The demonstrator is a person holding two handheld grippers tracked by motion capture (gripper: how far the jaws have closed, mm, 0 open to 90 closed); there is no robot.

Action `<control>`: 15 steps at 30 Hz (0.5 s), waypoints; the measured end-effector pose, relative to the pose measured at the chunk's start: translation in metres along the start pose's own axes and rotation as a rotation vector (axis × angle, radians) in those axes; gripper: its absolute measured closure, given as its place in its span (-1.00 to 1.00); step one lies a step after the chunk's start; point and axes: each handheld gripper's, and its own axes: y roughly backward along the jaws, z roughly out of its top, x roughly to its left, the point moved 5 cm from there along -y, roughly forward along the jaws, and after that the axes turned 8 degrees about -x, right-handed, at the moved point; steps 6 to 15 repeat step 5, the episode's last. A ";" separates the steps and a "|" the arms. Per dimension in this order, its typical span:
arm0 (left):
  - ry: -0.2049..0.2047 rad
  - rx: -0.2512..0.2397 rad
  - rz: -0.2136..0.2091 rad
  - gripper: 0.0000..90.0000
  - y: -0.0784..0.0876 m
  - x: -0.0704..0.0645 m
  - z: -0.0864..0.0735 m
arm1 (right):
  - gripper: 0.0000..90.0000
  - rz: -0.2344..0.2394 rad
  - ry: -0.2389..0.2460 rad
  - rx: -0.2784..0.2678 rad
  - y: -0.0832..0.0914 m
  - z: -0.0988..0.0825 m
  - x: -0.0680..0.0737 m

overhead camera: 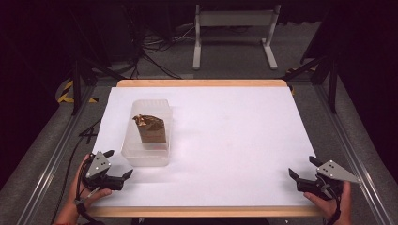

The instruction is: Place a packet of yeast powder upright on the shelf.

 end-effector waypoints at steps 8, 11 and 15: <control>0.006 -0.005 -0.002 -0.93 -0.001 0.000 0.001 | -0.72 0.002 0.002 -0.003 0.002 0.001 0.001; 0.006 -0.005 -0.002 -0.93 -0.001 0.000 0.001 | -0.72 0.002 0.002 -0.003 0.002 0.001 0.001; 0.006 -0.005 -0.002 -0.93 -0.001 0.000 0.001 | -0.72 0.002 0.002 -0.003 0.002 0.001 0.001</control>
